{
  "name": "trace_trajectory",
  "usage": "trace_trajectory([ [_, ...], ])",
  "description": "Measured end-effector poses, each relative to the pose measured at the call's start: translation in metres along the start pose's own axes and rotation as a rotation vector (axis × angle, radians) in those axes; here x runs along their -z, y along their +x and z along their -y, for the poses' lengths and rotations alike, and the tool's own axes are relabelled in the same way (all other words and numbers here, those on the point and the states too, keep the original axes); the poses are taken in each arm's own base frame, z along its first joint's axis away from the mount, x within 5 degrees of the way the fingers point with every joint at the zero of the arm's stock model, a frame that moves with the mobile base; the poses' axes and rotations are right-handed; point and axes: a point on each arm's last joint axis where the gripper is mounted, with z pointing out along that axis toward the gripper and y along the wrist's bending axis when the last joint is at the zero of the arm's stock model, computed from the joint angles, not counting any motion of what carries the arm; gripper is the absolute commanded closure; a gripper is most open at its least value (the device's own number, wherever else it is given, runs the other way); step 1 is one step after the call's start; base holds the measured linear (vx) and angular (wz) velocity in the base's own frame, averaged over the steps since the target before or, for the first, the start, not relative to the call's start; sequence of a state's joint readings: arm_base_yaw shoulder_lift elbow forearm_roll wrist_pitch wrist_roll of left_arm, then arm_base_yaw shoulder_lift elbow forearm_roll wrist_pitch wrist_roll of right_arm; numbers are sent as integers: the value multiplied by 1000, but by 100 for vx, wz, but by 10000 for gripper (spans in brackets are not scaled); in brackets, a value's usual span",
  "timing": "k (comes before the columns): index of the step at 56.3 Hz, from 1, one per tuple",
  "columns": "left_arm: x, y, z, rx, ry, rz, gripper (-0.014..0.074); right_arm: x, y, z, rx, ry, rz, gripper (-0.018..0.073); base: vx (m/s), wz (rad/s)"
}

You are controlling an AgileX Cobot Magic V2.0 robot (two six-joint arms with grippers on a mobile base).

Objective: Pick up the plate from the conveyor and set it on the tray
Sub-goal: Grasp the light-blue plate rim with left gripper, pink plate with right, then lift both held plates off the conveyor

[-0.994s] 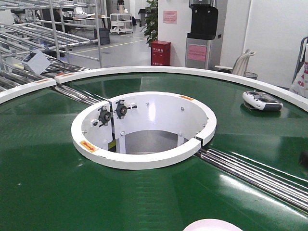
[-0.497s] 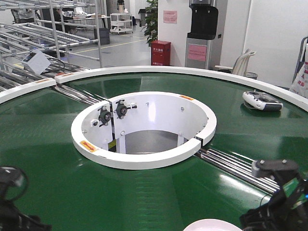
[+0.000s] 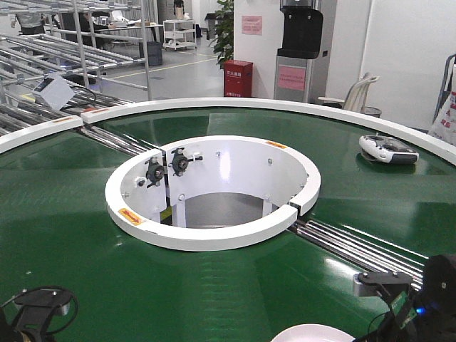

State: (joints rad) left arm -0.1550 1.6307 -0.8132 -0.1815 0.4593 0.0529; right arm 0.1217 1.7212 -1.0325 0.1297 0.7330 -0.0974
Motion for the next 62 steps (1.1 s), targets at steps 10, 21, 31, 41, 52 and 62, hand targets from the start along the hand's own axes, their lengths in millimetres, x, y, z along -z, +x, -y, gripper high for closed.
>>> trace_trajectory([
  [10, -7, -1, 0, -1, -2, -25, 176, -20, 0, 2, -3, 6, -53, 143, 0, 0],
  [21, -10, -2, -1, -10, -3, -13, 605, -22, -2, 4, -6, 15, -45, 576, 0, 0],
  [31, -9, -3, 1, 1, 10, -10, 605, -16, -5, 3, -33, 0, -16, 573, 0, 0],
  [41, 8, -4, 3, 11, 25, 29, 604, 7, -4, 0, -21, -1, 47, 572, 0, 0],
  [52, 73, -12, 9, -7, 48, 273, 603, 72, 2, -6, 5, -1, 231, 572, 0, 0],
  [62, 141, -3, 13, -29, 74, 508, 603, 146, 26, -13, 23, -8, 452, 572, 0, 0],
])
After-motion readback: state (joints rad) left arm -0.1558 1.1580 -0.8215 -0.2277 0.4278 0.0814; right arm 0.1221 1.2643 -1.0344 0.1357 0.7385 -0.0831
